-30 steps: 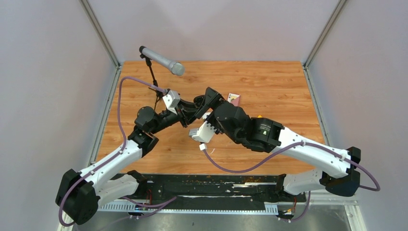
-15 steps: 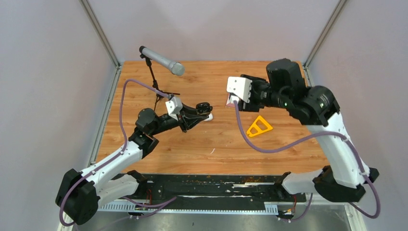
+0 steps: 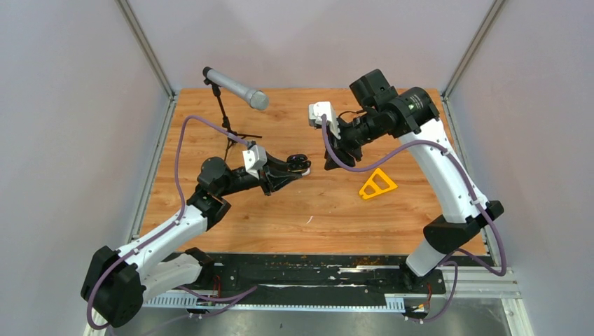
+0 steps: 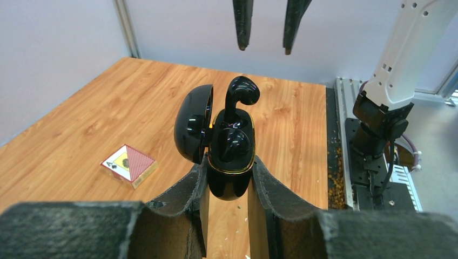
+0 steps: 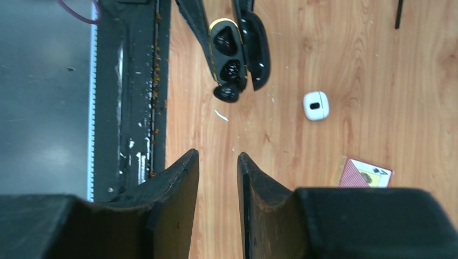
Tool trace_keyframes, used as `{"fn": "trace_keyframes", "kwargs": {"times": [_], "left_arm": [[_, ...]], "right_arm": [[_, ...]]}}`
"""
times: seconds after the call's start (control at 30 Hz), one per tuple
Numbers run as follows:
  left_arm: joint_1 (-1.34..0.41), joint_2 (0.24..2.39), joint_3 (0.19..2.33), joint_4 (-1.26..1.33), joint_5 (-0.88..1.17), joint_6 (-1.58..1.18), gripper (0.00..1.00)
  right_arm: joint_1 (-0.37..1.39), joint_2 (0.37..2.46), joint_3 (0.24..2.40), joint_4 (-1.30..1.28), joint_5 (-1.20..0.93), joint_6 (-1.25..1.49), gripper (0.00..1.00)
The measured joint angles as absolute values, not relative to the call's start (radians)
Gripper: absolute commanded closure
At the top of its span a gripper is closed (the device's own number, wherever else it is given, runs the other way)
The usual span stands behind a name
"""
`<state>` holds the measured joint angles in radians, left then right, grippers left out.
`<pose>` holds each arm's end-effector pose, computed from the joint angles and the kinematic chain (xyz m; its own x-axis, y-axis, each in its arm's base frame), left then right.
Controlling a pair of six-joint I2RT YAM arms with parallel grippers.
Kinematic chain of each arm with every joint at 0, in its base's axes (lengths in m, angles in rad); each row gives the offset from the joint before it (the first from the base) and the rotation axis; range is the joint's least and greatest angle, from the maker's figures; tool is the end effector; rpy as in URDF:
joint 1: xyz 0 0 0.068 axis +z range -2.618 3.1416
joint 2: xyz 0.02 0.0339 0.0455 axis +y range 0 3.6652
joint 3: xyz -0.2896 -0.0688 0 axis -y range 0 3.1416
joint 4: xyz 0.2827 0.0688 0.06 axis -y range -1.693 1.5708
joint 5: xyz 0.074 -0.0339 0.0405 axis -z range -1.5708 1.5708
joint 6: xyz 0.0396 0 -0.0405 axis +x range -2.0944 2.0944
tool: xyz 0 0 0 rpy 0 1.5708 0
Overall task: Insert the wireless bluetooth earbuds into the charging case
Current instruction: Place the earbud in the charging case.
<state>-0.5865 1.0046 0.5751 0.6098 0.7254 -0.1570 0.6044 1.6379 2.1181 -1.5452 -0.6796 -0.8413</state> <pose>0.1925 -0.1595 0.3133 -0.0022 -0.1390 -0.9903 0.9693 0.2432 -0.0363 0.2436 0.1985 0.4946 0.0366 -0.6795 -0.7328 -0.9982 -0.0594 0.0052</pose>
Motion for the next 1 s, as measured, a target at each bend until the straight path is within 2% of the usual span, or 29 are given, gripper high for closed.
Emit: {"fn": "trace_keyframes", "kwargs": {"times": [0.2, 0.53, 0.73, 1.0], "left_arm": [[-0.587, 1.004, 0.575, 0.610, 0.726, -0.153, 1.00], [-0.587, 1.004, 0.575, 0.610, 0.725, -0.150, 1.00], [-0.587, 1.004, 0.575, 0.610, 0.725, -0.150, 1.00], [-0.585, 1.004, 0.575, 0.603, 0.724, -0.149, 1.00]], "right_arm": [[0.620, 1.655, 2.129, -1.551, -0.728, -0.800, 0.71], [0.640, 1.730, 2.129, -1.496, -0.728, -0.701, 0.67], [0.661, 1.741, 2.129, -1.481, -0.727, -0.685, 0.75], [0.685, 1.741, 2.129, -1.480, -0.710, -0.675, 0.74]]}}
